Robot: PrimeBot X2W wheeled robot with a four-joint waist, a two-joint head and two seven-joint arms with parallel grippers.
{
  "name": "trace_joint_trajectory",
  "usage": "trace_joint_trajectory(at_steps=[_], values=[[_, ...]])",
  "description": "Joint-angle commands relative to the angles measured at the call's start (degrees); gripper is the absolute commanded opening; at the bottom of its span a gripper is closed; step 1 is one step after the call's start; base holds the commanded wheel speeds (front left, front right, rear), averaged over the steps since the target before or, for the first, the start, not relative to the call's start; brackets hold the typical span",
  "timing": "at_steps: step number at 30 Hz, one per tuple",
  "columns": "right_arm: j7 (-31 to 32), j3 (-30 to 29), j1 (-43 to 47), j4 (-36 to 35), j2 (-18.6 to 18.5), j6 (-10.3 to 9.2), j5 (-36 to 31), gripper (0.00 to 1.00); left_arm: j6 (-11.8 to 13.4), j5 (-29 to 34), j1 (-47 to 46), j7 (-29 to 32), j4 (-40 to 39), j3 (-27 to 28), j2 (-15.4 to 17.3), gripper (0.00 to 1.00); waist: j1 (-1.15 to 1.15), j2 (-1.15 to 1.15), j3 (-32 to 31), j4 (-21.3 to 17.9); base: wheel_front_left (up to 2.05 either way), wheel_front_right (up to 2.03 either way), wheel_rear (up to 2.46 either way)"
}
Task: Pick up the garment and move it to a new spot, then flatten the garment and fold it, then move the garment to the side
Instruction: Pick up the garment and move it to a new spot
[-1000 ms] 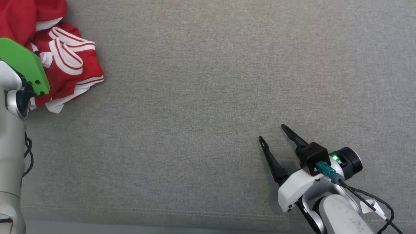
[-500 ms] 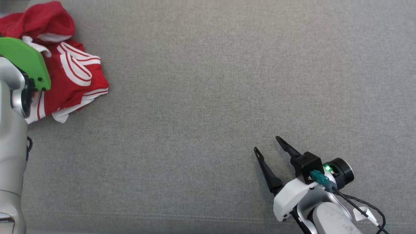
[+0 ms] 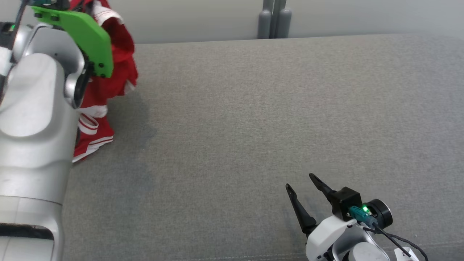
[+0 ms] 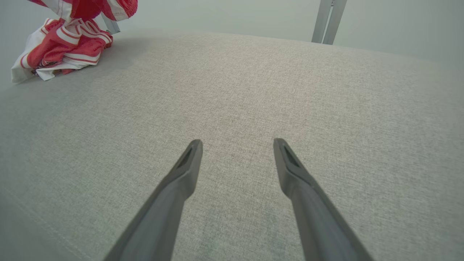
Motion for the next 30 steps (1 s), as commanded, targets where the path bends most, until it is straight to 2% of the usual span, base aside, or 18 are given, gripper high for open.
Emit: trace_joint_trajectory(at_steps=[1,9,15,22,30], values=[[-0.52,-0.18,0.65,-0.04,-0.03,-0.06,0.46,1.0,-0.48,-0.87,-0.49,-0.14,-1.92,-0.59,-1.96,0.0,0.0,0.0,-4.2,-6.13,0.0,0.0,0.0],[-1.23,-0.56,0.6,-0.28,-0.02,-0.06,1.85,1.0,-1.51,-4.61,1.83,1.76,-9.5,-5.3,-10.64,0.0,0.0,0.0,-2.12,-13.41,0.0,0.0,0.0],[-2.09,-0.94,-0.75,-0.59,0.01,-0.06,2.4,1.0,-1.66,-8.19,3.48,4.25,-12.96,-10.19,-12.49,0.0,0.0,0.0,1.86,-16.64,0.0,0.0,0.0],[-3.65,-1.28,-2.75,-0.12,0.0,-0.06,3.59,1.0,0.69,-10.34,6.25,8.24,-10.94,-14.83,-12.33,0.0,0.0,0.0,6.17,-18.36,0.0,0.0,0.0],[-4.98,-0.37,-4.35,1.43,0.01,-0.06,4.44,1.0,3.39,-7.06,7.51,5.95,-0.42,-14.69,-5.13,0.0,0.0,0.0,7.77,-17.5,0.0,0.0,0.0]])
